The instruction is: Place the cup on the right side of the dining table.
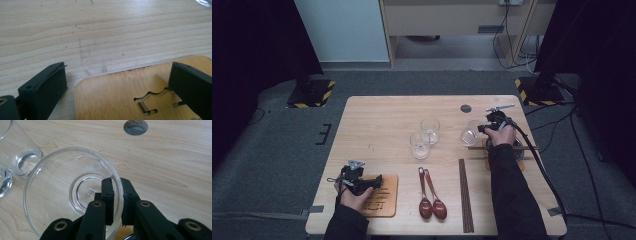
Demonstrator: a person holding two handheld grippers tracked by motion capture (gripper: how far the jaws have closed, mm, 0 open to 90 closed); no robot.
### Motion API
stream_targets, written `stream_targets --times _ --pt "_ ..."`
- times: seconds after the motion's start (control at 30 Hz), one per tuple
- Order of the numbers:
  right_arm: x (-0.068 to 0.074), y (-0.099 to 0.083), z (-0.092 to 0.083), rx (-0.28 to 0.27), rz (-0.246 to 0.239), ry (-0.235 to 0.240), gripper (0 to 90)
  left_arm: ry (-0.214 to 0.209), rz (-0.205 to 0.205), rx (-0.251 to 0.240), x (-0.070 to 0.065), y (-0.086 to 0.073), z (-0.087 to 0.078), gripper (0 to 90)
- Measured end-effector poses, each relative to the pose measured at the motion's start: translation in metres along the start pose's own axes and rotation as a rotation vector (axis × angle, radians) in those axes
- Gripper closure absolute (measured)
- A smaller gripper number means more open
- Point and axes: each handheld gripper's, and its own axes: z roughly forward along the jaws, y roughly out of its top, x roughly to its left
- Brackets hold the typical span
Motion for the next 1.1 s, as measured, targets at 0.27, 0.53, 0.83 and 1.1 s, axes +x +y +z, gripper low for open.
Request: stream_targets --times 0.27,0.53,0.83,1.1 --pt "-0.004 -0.004 0.0 0.028 0.007 -0.016 83.4 0.0 0.0 0.0 0.0 0.0 0.0 0.9" --pt "-0.005 -0.004 0.002 0.006 0.014 -0.023 82.7 0.0 0.0 0.0 0.0 0.0 0.0 0.8" --pt "-0.002 -0.004 0.008 -0.049 0.042 -0.039 81.2 0.0 0.0 0.0 0.0 0.0 0.0 0.8" --pt "-0.002 -0.004 0.008 -0.082 0.062 -0.025 72.8 0.0 0.0 0.0 0.0 0.0 0.0 0.8"
